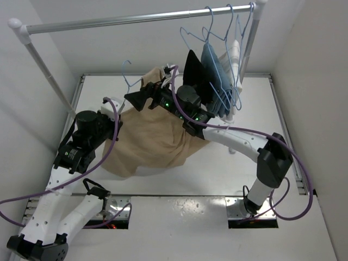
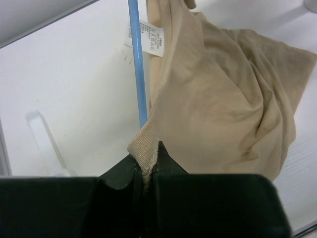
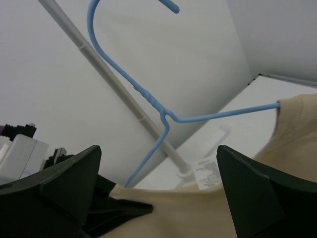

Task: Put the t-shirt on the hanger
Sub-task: Place tshirt on hanger, then hang the hanger with tshirt onto the clothesline

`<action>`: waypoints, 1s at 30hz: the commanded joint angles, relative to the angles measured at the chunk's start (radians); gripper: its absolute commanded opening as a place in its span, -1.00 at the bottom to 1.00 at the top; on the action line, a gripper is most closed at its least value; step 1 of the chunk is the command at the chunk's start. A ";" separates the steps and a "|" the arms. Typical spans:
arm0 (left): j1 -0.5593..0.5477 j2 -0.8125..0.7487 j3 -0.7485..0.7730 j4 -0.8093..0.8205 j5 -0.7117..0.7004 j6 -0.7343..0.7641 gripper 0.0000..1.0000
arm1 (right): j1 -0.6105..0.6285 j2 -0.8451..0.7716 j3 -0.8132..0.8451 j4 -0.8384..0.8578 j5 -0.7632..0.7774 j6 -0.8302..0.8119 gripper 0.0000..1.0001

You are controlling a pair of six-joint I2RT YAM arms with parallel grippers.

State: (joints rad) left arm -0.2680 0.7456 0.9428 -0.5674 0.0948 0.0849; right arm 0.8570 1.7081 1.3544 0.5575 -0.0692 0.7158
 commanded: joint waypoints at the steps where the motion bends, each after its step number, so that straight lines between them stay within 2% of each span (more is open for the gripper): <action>1: 0.018 -0.022 0.034 0.069 -0.053 -0.001 -1.00 | 0.004 -0.077 0.023 -0.074 0.023 -0.144 1.00; 10: 0.072 -0.032 0.260 -0.011 -0.237 0.092 -1.00 | 0.013 -0.246 -0.145 -0.133 0.074 -0.243 1.00; 15: 0.119 -0.089 0.346 -0.011 -0.225 0.154 -1.00 | 0.013 -0.260 -0.164 -0.142 0.095 -0.265 1.00; 21: 0.141 -0.100 0.424 -0.011 -0.260 0.154 -1.00 | 0.013 -0.251 -0.144 -0.142 0.077 -0.274 1.00; 26: 0.150 -0.029 0.510 -0.032 -0.342 0.154 -1.00 | 0.013 -0.232 -0.135 -0.142 0.068 -0.274 1.00; 30: 0.150 0.055 0.553 -0.074 -0.356 0.134 -1.00 | 0.013 -0.232 -0.135 -0.133 0.058 -0.274 1.00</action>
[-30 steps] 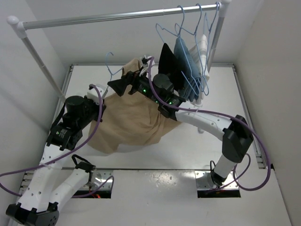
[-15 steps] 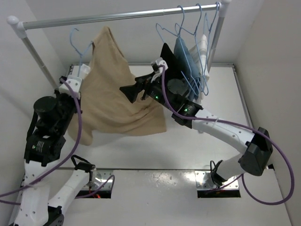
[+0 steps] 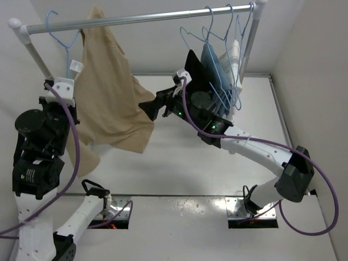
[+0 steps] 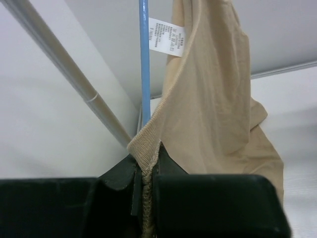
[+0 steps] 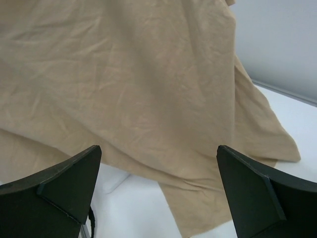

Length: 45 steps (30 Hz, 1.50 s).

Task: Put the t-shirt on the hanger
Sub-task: Hang the hanger with tshirt onto the clothesline

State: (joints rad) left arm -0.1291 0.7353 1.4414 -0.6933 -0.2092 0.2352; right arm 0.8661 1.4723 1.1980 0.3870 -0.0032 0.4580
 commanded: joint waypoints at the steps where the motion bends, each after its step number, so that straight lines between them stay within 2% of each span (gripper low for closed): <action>1: 0.011 0.079 0.054 0.043 -0.052 -0.028 -1.00 | 0.004 0.003 0.021 0.047 -0.007 -0.016 1.00; 6: 0.011 0.142 0.076 0.043 -0.062 -0.077 -1.00 | 0.004 -0.027 -0.009 0.047 -0.007 -0.016 1.00; 20: 0.020 0.151 -0.084 0.089 -0.104 -0.223 -1.00 | 0.004 -0.073 -0.063 0.066 0.020 -0.025 1.00; 23: 0.031 0.124 -0.116 0.080 -0.024 -0.238 -0.99 | 0.004 -0.073 -0.063 0.043 0.020 -0.025 1.00; 24: 0.031 0.107 -0.127 0.071 0.038 -0.238 -0.80 | 0.004 -0.073 -0.063 0.027 0.020 -0.034 1.00; 25: 0.031 0.098 -0.127 0.071 0.068 -0.238 -0.17 | 0.004 -0.082 -0.063 0.009 0.020 -0.035 1.00; 27: 0.031 0.069 -0.139 0.071 0.105 -0.228 0.36 | 0.004 -0.083 -0.054 -0.016 0.020 -0.045 1.00; 28: 0.031 0.059 -0.151 0.071 0.114 -0.218 0.99 | 0.004 -0.083 -0.042 -0.045 0.020 -0.045 1.00; 33: 0.031 -0.043 -0.229 0.089 0.038 -0.186 1.00 | -0.007 -0.092 -0.064 -0.111 -0.007 -0.022 1.00; 37: 0.031 -0.219 -0.378 0.126 -0.004 -0.120 1.00 | 0.002 -0.110 -0.120 -0.145 -0.017 -0.022 1.00; 40: 0.031 -0.439 -0.527 0.161 0.104 0.028 1.00 | 0.002 -0.110 -0.149 -0.187 -0.041 -0.004 1.00; 41: 0.031 -0.505 -0.565 0.161 0.216 0.082 1.00 | 0.002 -0.110 -0.165 -0.188 -0.056 0.013 1.00; 42: 0.031 -0.642 -0.641 0.150 0.269 0.132 1.00 | 0.002 -0.119 -0.175 -0.197 -0.067 0.013 1.00; 43: 0.031 -0.710 -0.676 0.102 0.378 0.245 1.00 | 0.002 -0.119 -0.196 -0.197 -0.067 0.022 1.00; 45: 0.031 -0.831 -0.752 0.008 0.482 0.393 1.00 | 0.002 -0.119 -0.219 -0.197 -0.067 0.022 1.00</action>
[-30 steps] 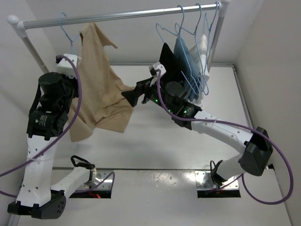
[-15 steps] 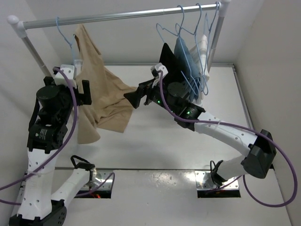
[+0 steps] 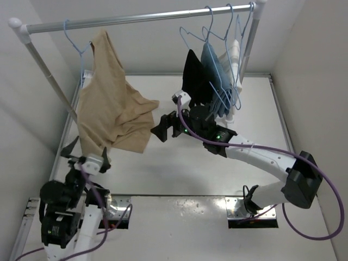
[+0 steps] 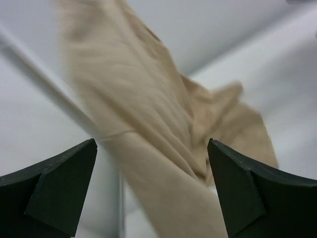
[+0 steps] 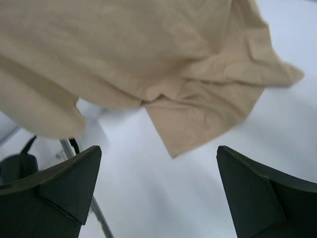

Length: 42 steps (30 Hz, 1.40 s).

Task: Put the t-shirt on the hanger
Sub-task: Hang the hanger with tshirt onto the clothesline

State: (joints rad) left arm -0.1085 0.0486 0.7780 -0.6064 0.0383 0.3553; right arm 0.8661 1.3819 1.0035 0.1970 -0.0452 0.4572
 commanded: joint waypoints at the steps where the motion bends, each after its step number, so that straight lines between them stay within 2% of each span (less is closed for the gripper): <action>1: 0.010 -0.211 -0.101 -0.122 0.261 0.351 1.00 | 0.002 -0.029 -0.043 -0.007 -0.025 0.034 1.00; 3: 0.010 -0.161 -0.082 -0.273 0.270 0.344 1.00 | 0.002 -0.038 -0.063 0.002 -0.004 0.044 1.00; 7: 0.010 -0.130 -0.094 -0.311 0.273 0.370 1.00 | -0.010 -0.050 -0.141 0.015 0.022 0.090 1.00; 10: 0.000 -0.141 -0.141 -0.436 0.423 0.627 1.00 | -0.010 -0.063 -0.192 -0.004 0.106 0.110 1.00; 11: 0.000 -0.141 -0.157 -0.461 0.449 0.759 1.00 | -0.010 -0.073 -0.207 -0.013 0.145 0.121 1.00; 13: 0.000 -0.150 -0.187 -0.528 0.515 0.874 1.00 | -0.010 -0.086 -0.256 -0.025 0.207 0.146 1.00; 14: 0.000 -0.150 -0.213 -0.567 0.532 1.037 1.00 | -0.010 -0.086 -0.276 -0.025 0.228 0.168 1.00; 15: 0.000 -0.150 -0.226 -0.596 0.543 1.062 1.00 | -0.010 -0.099 -0.316 -0.025 0.246 0.179 1.00; 26: 0.009 -0.131 -0.301 -0.509 0.620 0.970 1.00 | -0.010 -0.302 -0.606 0.030 0.530 0.422 1.00; 30: 0.009 -0.122 -0.310 -0.500 0.620 0.944 1.00 | -0.010 -0.323 -0.626 -0.074 0.631 0.532 1.00; 37: 0.009 -0.113 -0.310 -0.500 0.620 0.944 1.00 | -0.010 -0.302 -0.608 -0.126 0.663 0.620 1.00; 42: 0.009 -0.113 -0.310 -0.500 0.620 0.944 1.00 | -0.010 -0.270 -0.583 -0.126 0.673 0.620 1.00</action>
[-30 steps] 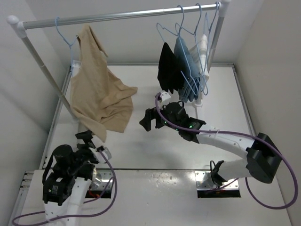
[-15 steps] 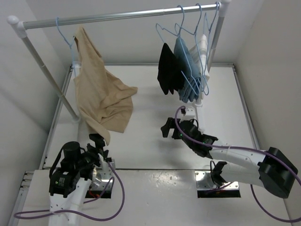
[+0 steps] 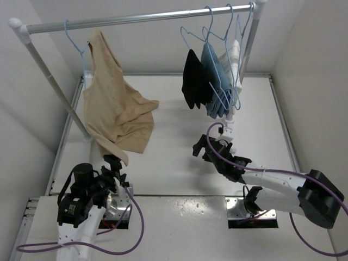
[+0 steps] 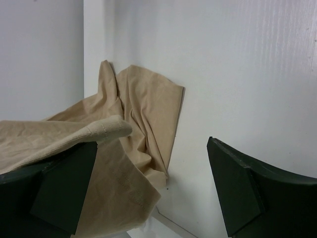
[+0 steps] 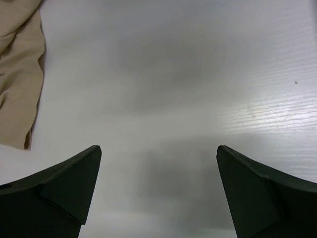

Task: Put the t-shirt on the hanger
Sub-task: Hang the hanger with tshirt onto the clothesline

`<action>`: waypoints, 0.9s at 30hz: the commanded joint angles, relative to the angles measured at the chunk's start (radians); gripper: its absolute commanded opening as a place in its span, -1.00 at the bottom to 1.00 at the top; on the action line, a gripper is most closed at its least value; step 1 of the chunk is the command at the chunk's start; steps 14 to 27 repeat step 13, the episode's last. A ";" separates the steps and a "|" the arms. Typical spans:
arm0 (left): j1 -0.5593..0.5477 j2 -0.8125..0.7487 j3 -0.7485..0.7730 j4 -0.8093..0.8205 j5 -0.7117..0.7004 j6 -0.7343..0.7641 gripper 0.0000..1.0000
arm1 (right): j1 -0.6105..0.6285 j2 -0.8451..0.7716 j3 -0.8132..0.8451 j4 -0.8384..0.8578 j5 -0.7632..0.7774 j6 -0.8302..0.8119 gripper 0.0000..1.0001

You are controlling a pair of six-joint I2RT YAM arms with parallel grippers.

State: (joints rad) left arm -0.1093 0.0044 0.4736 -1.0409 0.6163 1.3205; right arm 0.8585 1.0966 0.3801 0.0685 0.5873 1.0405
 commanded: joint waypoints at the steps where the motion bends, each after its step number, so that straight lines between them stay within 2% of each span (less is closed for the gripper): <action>1: 0.010 -0.069 -0.006 -0.065 0.042 -0.021 1.00 | -0.003 0.016 0.051 0.002 0.040 0.036 1.00; 4: 0.010 -0.069 -0.006 -0.065 0.042 -0.021 1.00 | -0.003 0.026 0.060 0.002 0.031 0.036 1.00; 12: 0.010 -0.069 -0.006 -0.065 0.042 -0.021 1.00 | -0.003 0.059 0.137 -0.131 0.062 0.089 1.00; 27: 0.010 -0.069 -0.006 -0.065 0.042 -0.021 1.00 | -0.003 0.069 0.150 -0.131 0.062 0.089 1.00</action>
